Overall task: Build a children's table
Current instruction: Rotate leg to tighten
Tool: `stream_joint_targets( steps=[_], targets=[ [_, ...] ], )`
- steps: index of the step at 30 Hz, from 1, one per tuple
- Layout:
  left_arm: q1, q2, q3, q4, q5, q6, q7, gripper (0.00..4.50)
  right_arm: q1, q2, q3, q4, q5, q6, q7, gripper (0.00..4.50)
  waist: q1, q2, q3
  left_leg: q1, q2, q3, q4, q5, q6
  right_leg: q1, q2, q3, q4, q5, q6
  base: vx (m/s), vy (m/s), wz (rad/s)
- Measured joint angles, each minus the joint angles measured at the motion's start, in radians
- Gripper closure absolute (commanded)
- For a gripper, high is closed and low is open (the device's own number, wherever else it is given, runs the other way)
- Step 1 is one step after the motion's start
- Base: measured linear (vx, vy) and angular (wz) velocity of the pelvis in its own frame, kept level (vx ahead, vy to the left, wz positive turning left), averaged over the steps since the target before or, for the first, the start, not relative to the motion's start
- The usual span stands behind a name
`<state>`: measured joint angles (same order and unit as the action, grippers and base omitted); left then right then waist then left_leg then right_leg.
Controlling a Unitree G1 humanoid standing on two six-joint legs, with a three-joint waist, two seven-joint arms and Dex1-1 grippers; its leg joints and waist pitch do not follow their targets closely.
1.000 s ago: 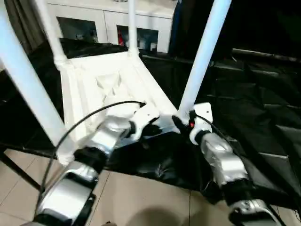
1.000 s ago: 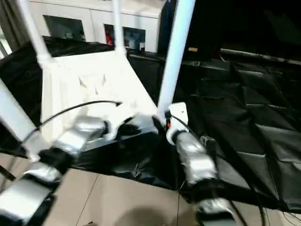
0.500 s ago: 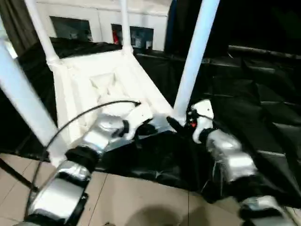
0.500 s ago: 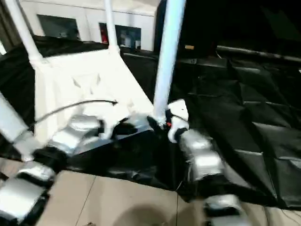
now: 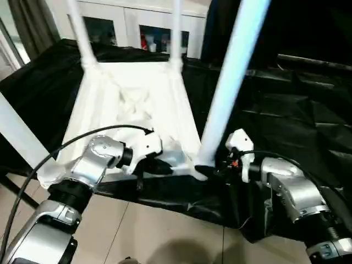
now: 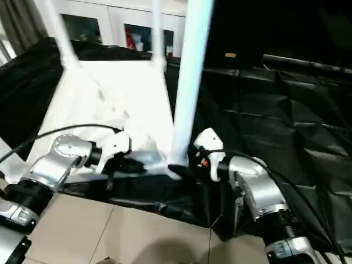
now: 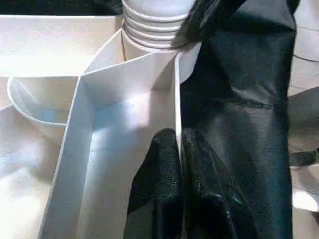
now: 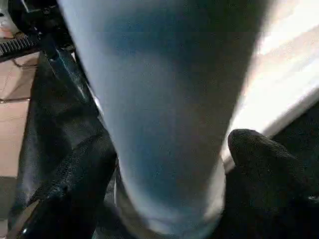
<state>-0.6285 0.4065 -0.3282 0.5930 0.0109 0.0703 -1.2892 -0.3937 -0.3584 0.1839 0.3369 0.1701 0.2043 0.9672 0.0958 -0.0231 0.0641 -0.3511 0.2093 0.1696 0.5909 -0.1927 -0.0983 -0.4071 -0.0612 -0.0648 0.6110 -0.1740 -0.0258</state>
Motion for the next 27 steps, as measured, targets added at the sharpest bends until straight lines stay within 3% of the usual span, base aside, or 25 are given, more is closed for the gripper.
stream_joint_targets(
  steps=[2, 13, 19, 23, 27],
  targets=[
    [0.0, 0.001, -0.001, -0.001, 0.0, 0.001, -0.004, 4.5, -0.004, 0.002, 0.003, 0.002, -0.005, 0.0, 0.002, 0.77, 0.0, 0.0, 0.0, 0.0, 0.0, 0.0, 0.0, 0.0, 0.0, 0.0, 0.0, 0.0, 0.0, 0.0, 0.0, 0.0, 0.0, 0.0],
    [0.004, 0.003, -0.001, -0.014, 0.0, 0.018, -0.004, 4.5, -0.01, -0.006, 0.01, 0.005, -0.005, 0.0, 0.026, 1.75, -0.002, 0.0, 0.0, 0.0, 0.0, 0.0, 0.0, 0.0, 0.0, 0.0, 0.0, 0.0, 0.0, 0.0, 0.0, 0.0, 0.0, 0.0],
    [0.005, 0.004, 0.0, -0.014, 0.0, 0.025, -0.001, 4.5, -0.009, 0.005, 0.006, 0.015, -0.002, -0.001, 0.016, 1.85, -0.005, 0.0, 0.0, 0.0, 0.0, 0.0, 0.0, 0.0, 0.0, 0.0, 0.0, 0.0, 0.001, 0.0, 0.0, 0.0, 0.0, 0.0],
    [-0.017, -0.055, 0.019, 0.045, 0.016, 0.035, 0.122, 4.5, -0.003, 0.086, -0.065, 0.068, -0.004, -0.004, -0.148, 1.86, -0.007, -0.001, -0.001, 0.002, 0.0, 0.0, 0.001, 0.0, 0.0, 0.005, 0.0, 0.0, 0.001, 0.0, 0.001, 0.0, 0.0, 0.0],
    [-0.102, -0.168, 0.032, 0.193, 0.046, 0.043, 0.309, 4.5, -0.031, 0.211, -0.149, 0.137, -0.036, -0.012, -0.459, 1.86, -0.008, -0.001, -0.001, 0.003, -0.001, 0.0, 0.001, 0.001, -0.001, 0.004, 0.0, 0.0, 0.001, 0.0, 0.005, 0.0, 0.0, 0.0]
  ],
)
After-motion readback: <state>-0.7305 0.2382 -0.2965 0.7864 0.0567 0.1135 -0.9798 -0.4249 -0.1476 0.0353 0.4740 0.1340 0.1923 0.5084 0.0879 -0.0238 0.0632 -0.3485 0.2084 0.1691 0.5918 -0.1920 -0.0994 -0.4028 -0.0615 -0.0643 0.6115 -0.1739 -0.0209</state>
